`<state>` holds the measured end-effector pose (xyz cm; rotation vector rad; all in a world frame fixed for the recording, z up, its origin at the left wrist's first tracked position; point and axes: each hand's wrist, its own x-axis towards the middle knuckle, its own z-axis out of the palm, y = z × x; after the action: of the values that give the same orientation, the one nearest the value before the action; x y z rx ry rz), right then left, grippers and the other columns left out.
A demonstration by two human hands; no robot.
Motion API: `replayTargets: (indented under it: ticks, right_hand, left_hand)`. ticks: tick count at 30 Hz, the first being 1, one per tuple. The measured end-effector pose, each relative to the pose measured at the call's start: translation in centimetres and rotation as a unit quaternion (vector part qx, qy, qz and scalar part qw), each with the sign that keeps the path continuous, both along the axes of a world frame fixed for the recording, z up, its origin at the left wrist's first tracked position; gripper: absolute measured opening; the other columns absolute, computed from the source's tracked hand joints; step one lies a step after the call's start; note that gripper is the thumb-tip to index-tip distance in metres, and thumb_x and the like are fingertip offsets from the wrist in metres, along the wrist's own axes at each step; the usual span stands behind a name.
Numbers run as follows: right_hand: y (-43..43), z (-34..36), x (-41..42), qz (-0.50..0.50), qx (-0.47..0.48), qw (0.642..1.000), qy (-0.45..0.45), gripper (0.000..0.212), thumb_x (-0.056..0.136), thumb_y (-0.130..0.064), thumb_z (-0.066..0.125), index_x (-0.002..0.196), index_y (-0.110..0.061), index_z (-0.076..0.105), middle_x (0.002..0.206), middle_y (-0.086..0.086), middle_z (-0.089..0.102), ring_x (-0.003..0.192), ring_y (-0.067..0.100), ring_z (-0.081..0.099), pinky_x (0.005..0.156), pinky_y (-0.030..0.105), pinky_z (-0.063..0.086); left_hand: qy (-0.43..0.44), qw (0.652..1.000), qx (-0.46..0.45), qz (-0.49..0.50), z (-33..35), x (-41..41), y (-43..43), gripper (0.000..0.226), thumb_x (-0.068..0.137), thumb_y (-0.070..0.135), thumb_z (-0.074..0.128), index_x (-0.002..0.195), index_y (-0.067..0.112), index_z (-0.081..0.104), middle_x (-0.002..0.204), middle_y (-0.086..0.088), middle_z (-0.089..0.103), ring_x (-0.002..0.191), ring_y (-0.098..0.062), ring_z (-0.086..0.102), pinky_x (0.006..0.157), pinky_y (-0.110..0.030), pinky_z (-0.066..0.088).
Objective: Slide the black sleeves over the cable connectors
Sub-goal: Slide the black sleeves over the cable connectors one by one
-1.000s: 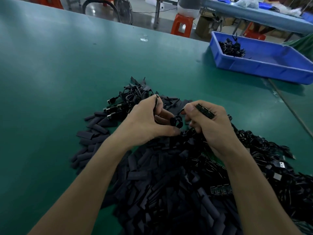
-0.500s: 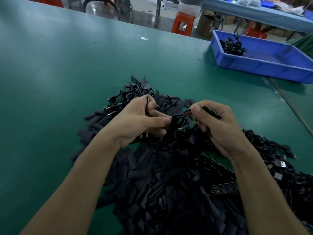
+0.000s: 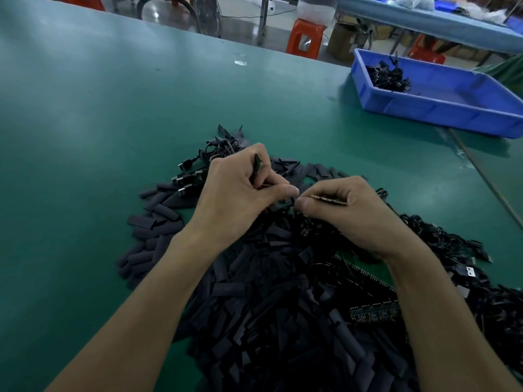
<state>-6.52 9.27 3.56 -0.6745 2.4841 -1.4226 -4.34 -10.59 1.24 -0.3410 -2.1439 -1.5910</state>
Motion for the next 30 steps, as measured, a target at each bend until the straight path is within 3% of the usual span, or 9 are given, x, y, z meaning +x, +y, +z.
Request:
replayTargets:
  ticks: [3,7,9,13,15,18,22,26,30]
  right_hand:
    - [-0.3,0.3,0.1,0.031,-0.009,0.999,-0.002,0.005,0.088,-0.028,0.075,0.084,-0.026,0.078,0.079,-0.001,0.074,0.073,0.009,0.064,0.071,0.026,0.05]
    - [0.2,1.1,0.5,0.11,0.003,0.993,-0.043,0.009,0.083,-0.036,0.073,0.082,-0.03,0.079,0.082,-0.009,0.074,0.077,0.002,0.067,0.08,0.015,0.049]
    - [0.7,1.2,0.6,0.111,-0.014,0.992,-0.062,0.015,0.082,-0.04,0.073,0.084,-0.027,0.079,0.078,-0.012,0.072,0.073,0.0,0.064,0.072,0.012,0.047]
    - [0.7,0.2,-0.4,-0.13,-0.027,0.991,0.023,0.017,0.091,-0.036,0.071,0.08,-0.023,0.072,0.059,-0.008,0.062,0.053,0.005,0.055,0.06,0.027,0.048]
    - [0.2,-0.2,-1.0,-0.233,-0.003,0.971,0.052,0.007,0.094,-0.028,0.068,0.091,-0.022,0.069,0.063,-0.008,0.069,0.055,0.004,0.064,0.061,0.021,0.049]
    - [-0.6,-0.2,-1.6,-0.296,0.105,0.946,0.075,0.045,0.092,-0.027,0.071,0.132,-0.02,0.052,0.113,0.003,0.069,0.105,0.014,0.065,0.083,0.017,0.04]
    - [-1.6,0.1,-1.0,-0.293,0.219,0.92,0.143,0.072,0.089,-0.017,0.075,0.149,-0.019,0.036,0.14,0.013,0.049,0.13,0.029,0.044,0.107,0.036,0.034]
    - [-3.3,0.1,1.3,-0.265,0.269,0.871,0.314,0.058,0.082,-0.013,0.079,0.136,-0.017,0.058,0.135,0.011,0.049,0.125,0.028,0.044,0.104,0.037,0.036]
    - [-4.7,-0.3,3.9,-0.103,0.21,0.918,0.319,0.021,0.09,-0.018,0.072,0.111,-0.018,0.072,0.102,0.001,0.066,0.09,0.019,0.061,0.08,0.033,0.052]
  left_hand:
    - [-0.018,0.999,0.028,0.008,-0.2,-0.2,-0.1,0.053,0.077,0.016,0.086,0.072,0.024,0.034,0.074,0.009,0.076,0.074,-0.008,0.074,0.071,-0.031,0.059]
    - [-0.02,0.988,0.133,0.075,-0.3,-0.7,-0.1,0.049,0.084,0.006,0.08,0.076,0.021,0.033,0.071,0.0,0.075,0.068,-0.017,0.075,0.062,-0.028,0.059]
    - [-0.013,0.971,0.207,0.118,-0.2,-1.0,-0.6,0.046,0.086,0.005,0.077,0.078,0.021,0.034,0.067,-0.003,0.072,0.068,-0.023,0.074,0.063,-0.029,0.059]
    - [0.039,0.949,0.218,0.224,0.6,-1.1,-1.7,0.041,0.087,0.02,0.074,0.08,0.025,0.034,0.063,0.006,0.056,0.063,-0.022,0.064,0.071,-0.03,0.056]
    - [0.046,0.95,0.248,0.184,1.2,-0.8,-1.6,0.036,0.093,0.024,0.067,0.081,0.024,0.033,0.06,0.009,0.05,0.059,-0.015,0.066,0.069,-0.031,0.058]
    - [0.039,0.955,0.275,0.104,1.9,-0.2,-1.1,0.032,0.1,0.033,0.055,0.082,0.022,0.031,0.057,0.011,0.036,0.038,-0.009,0.041,0.042,-0.027,0.045]
    - [0.009,0.962,0.266,0.064,2.9,0.3,-0.8,0.03,0.099,0.045,0.04,0.08,0.021,0.036,0.062,0.011,0.028,0.049,-0.006,0.02,0.044,-0.016,0.023]
    - [-0.067,0.956,0.287,0.01,3.9,0.7,-0.6,0.025,0.088,0.036,0.034,0.092,0.021,0.054,0.059,0.015,0.033,0.051,-0.004,0.021,0.043,-0.013,0.023]
    - [-0.079,0.958,0.271,-0.042,4.1,0.8,-0.7,0.034,0.086,0.023,0.031,0.101,0.022,0.062,0.059,0.016,0.036,0.052,-0.005,0.022,0.041,-0.015,0.022]
